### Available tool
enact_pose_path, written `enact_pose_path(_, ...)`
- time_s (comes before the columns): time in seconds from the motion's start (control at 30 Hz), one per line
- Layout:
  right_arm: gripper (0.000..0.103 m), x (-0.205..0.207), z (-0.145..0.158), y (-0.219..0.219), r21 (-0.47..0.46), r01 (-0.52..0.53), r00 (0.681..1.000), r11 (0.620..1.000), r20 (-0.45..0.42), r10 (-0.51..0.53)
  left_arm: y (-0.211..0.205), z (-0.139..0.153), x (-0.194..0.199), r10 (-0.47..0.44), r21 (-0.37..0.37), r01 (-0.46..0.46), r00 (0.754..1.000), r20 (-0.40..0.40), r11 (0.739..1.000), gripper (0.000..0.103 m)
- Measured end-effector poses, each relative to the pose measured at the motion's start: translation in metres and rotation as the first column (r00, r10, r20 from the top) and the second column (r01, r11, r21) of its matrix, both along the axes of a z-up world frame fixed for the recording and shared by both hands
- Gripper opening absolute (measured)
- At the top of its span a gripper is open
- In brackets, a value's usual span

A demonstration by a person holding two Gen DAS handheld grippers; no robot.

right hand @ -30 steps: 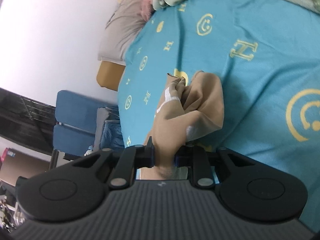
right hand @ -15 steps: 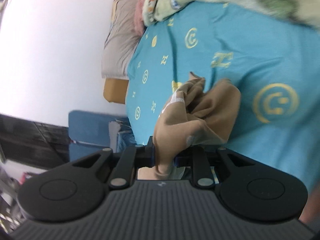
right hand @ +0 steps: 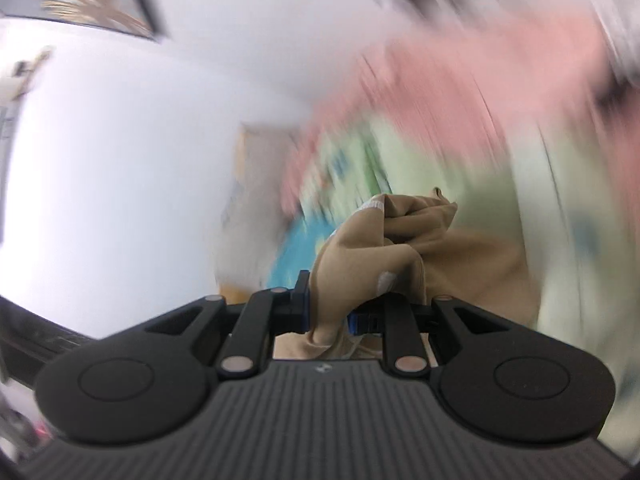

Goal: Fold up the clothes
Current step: 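Carry the folded shirt onto the green blanket with both grippers and release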

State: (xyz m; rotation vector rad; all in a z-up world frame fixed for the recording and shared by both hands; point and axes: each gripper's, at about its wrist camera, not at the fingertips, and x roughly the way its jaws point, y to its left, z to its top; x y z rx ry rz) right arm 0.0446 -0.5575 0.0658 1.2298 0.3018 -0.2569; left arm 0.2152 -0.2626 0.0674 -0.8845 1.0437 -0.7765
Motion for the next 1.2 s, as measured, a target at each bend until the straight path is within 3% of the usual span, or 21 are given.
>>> enact_pose_path(0.07, 0.02, 0.003, 0.032, -0.035, -0.077, 0.057, 0.997, 0.995, 0.056, -0.052, -0.053, 0.018, 0.012, -0.011, -0.034, 0.013, 0.998, 0.06, 0.999, 0.02)
enact_pose_path(0.2, 0.02, -0.004, 0.0, -0.055, -0.163, 0.091, 0.994, 0.982, -0.043, -0.1, -0.137, 0.008, 0.024, -0.04, -0.03, 0.045, 0.987, 0.153, 0.999, 0.02)
enact_pose_path(0.3, 0.02, -0.009, -0.025, -0.069, -0.227, 0.11, 0.983, 0.968, -0.117, -0.139, -0.166, -0.037, 0.011, -0.124, 0.076, 0.112, 0.977, 0.171, 0.991, 0.02)
enact_pose_path(0.4, 0.02, -0.014, -0.05, -0.083, -0.292, 0.122, 0.965, 0.949, -0.187, -0.182, -0.155, -0.091, -0.019, -0.224, 0.228, 0.185, 0.961, 0.162, 0.956, 0.02)
enact_pose_path(0.5, 0.021, -0.033, -0.096, -0.065, -0.238, 0.089, 0.954, 0.967, -0.259, -0.151, -0.135, -0.132, -0.04, -0.283, 0.298, 0.225, 0.944, 0.168, 0.928, 0.022)
enact_pose_path(0.57, 0.023, -0.042, -0.108, -0.048, -0.247, 0.084, 0.957, 0.965, -0.251, -0.147, -0.123, -0.138, -0.045, -0.298, 0.298, 0.236, 0.936, 0.185, 0.925, 0.028)
enact_pose_path(0.7, 0.027, -0.047, -0.092, -0.036, -0.243, 0.099, 0.939, 0.965, -0.299, -0.172, -0.12, -0.122, -0.046, -0.332, 0.364, 0.239, 0.918, 0.217, 0.9, 0.041)
enact_pose_path(0.73, 0.027, -0.048, -0.085, -0.037, -0.232, 0.101, 0.932, 0.967, -0.318, -0.174, -0.119, -0.112, -0.049, -0.34, 0.384, 0.234, 0.91, 0.238, 0.893, 0.05)
enact_pose_path(0.8, 0.027, -0.053, -0.066, -0.037, -0.228, 0.096, 0.923, 0.969, -0.344, -0.172, -0.117, -0.09, -0.058, -0.359, 0.424, 0.218, 0.888, 0.288, 0.879, 0.068)
enact_pose_path(0.87, 0.027, -0.066, -0.045, -0.021, -0.301, 0.086, 0.932, 0.95, -0.313, -0.184, -0.111, -0.065, -0.069, -0.373, 0.456, 0.193, 0.861, 0.347, 0.869, 0.089)
enact_pose_path(0.93, 0.027, -0.079, -0.023, -0.004, -0.375, 0.078, 0.941, 0.924, -0.279, -0.193, -0.102, -0.037, -0.086, -0.378, 0.476, 0.154, 0.824, 0.421, 0.866, 0.096)
enact_pose_path(0.97, 0.044, -0.086, -0.012, 0.005, -0.411, 0.075, 0.945, 0.909, -0.262, -0.196, -0.096, -0.023, -0.094, -0.381, 0.482, 0.137, 0.805, 0.454, 0.865, 0.099)
enact_pose_path(1.0, 0.076, -0.093, -0.001, 0.013, -0.446, 0.072, 0.949, 0.892, -0.244, -0.199, -0.089, -0.011, -0.104, -0.377, 0.486, 0.111, 0.785, 0.493, 0.867, 0.1)
enact_pose_path(1.07, 0.103, -0.106, 0.02, 0.03, -0.515, 0.068, 0.957, 0.854, -0.209, -0.202, -0.076, 0.014, -0.126, -0.369, 0.498, 0.048, 0.733, 0.572, 0.866, 0.103)
enact_pose_path(1.2, 0.103, -0.133, 0.064, 0.064, -0.643, 0.065, 0.97, 0.763, -0.138, -0.199, -0.053, 0.051, -0.172, -0.374, 0.512, -0.048, 0.624, 0.686, 0.858, 0.103)
